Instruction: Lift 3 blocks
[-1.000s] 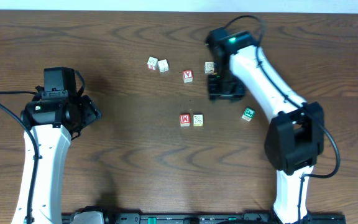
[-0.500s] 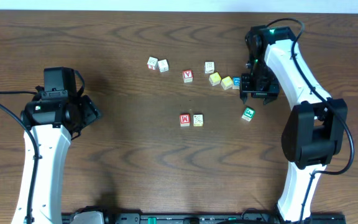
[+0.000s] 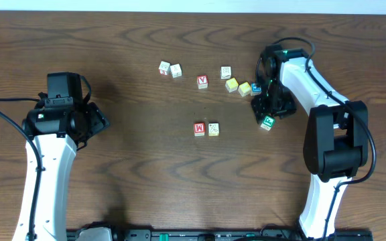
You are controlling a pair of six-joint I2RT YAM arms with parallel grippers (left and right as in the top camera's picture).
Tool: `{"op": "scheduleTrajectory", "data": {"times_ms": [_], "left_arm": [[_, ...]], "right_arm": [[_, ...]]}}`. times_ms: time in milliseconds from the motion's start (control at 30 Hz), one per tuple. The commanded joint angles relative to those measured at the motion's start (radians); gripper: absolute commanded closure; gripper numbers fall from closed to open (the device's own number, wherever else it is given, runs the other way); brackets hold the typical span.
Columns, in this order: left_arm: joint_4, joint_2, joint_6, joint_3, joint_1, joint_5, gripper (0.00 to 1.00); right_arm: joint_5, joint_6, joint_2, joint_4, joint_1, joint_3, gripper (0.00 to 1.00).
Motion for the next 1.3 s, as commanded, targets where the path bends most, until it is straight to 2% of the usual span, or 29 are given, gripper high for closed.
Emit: {"op": "scheduleTrajectory", "data": {"times_ms": [0,400,533,700,933,1267], "left_arm": [[-0.004,0.003,-0.005,0.004,0.004,-0.010,0.15],[-0.004,0.003,-0.005,0.004,0.004,-0.009,0.15],[-0.004,0.003,-0.005,0.004,0.004,-0.009,0.15],[-0.004,0.003,-0.005,0.004,0.004,-0.009,0.15],[-0.004,0.003,-0.005,0.004,0.004,-0.010,0.15],[-0.004,0.003,-0.005,0.004,0.004,-0.009,0.15]], "right_arm": [[0.004,-0.082,-0.006,0.018,0.008,-0.030,0.30],[-0.032,-0.198,-0.006,0.052,0.027,-0.113,0.34],[-0.032,-0.198,-0.006,0.068,0.027,-0.132,0.39],[-0.032,-0.191,-0.006,0.082,0.027,-0.132,0.40],[-0.032,-0.133,-0.006,0.095,0.043,-0.132,0.50],[0.106,-0.134,-0.006,0.136,0.095,-0.132,0.51]]}}
